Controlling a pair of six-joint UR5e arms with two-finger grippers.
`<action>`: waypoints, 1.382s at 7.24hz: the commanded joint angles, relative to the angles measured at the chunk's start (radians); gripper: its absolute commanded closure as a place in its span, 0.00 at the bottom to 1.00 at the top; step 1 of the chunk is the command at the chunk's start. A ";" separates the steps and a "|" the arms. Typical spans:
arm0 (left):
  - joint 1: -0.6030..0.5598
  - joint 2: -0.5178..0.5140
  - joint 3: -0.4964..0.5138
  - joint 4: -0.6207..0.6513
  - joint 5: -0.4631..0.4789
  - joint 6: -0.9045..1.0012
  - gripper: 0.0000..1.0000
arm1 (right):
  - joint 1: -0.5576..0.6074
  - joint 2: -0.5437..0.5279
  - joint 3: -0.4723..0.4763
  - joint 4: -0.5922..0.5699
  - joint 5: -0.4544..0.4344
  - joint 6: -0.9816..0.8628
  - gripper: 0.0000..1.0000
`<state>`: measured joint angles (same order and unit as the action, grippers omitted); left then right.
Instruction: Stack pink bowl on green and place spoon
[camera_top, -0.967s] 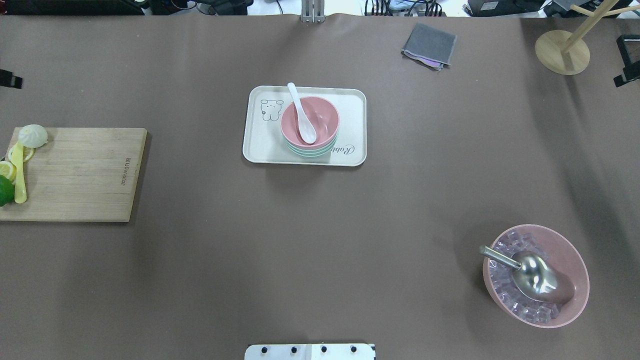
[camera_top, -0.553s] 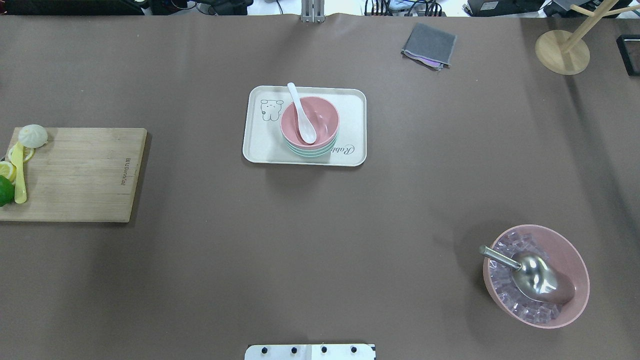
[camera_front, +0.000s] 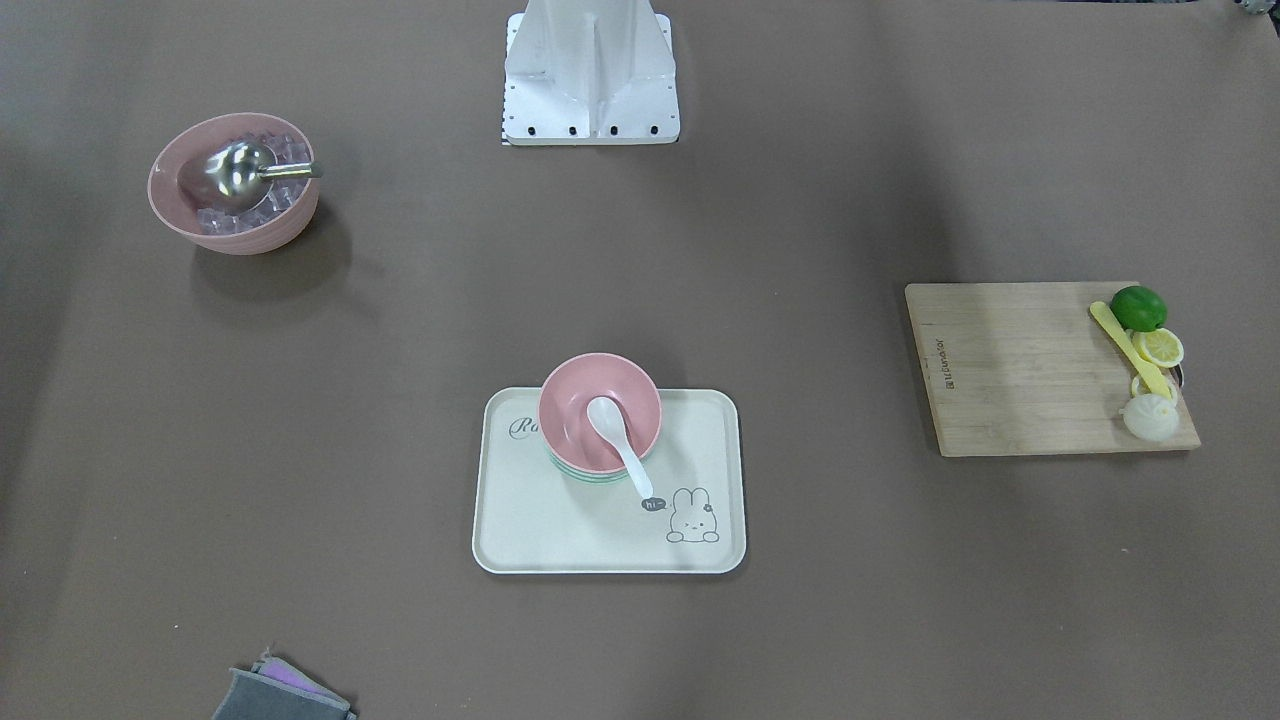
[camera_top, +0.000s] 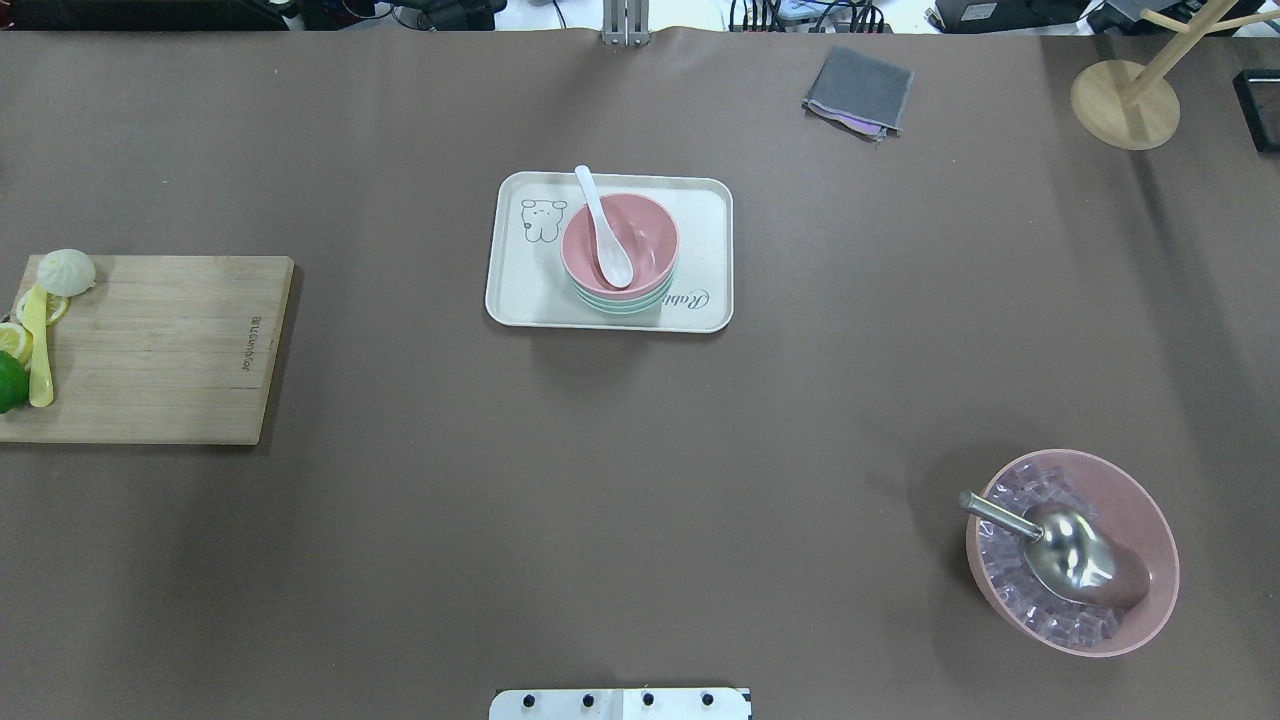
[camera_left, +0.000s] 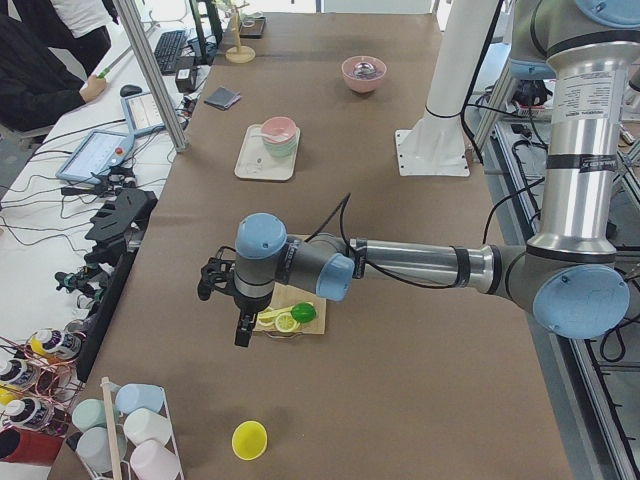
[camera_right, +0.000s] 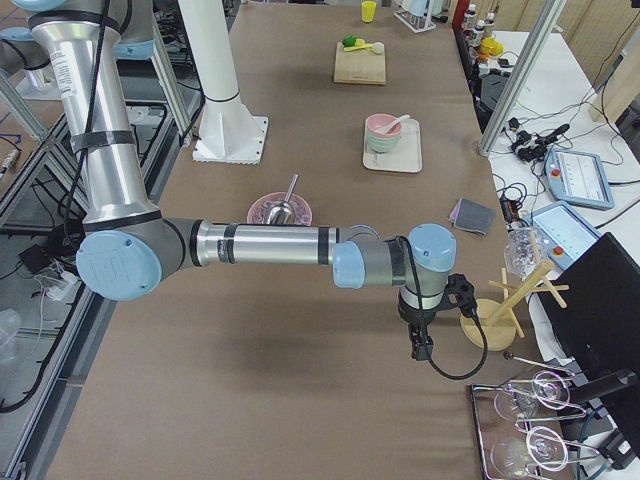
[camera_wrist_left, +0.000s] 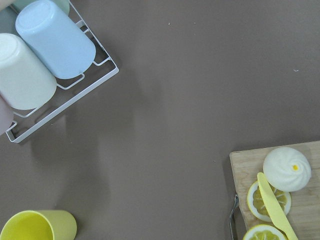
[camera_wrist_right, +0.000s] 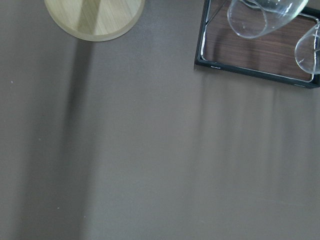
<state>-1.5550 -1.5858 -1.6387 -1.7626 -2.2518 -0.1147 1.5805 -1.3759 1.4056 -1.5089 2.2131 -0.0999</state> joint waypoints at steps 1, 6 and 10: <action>-0.019 -0.017 -0.033 0.164 -0.015 0.081 0.02 | 0.001 -0.003 0.016 -0.094 0.101 0.009 0.00; -0.019 0.017 0.009 0.150 -0.017 0.082 0.02 | 0.001 -0.064 0.050 -0.100 0.160 0.029 0.00; -0.019 0.013 0.014 0.150 -0.017 0.082 0.02 | 0.001 -0.068 0.052 -0.094 0.166 0.025 0.00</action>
<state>-1.5735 -1.5712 -1.6259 -1.6121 -2.2688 -0.0322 1.5815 -1.4441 1.4557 -1.6049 2.3786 -0.0734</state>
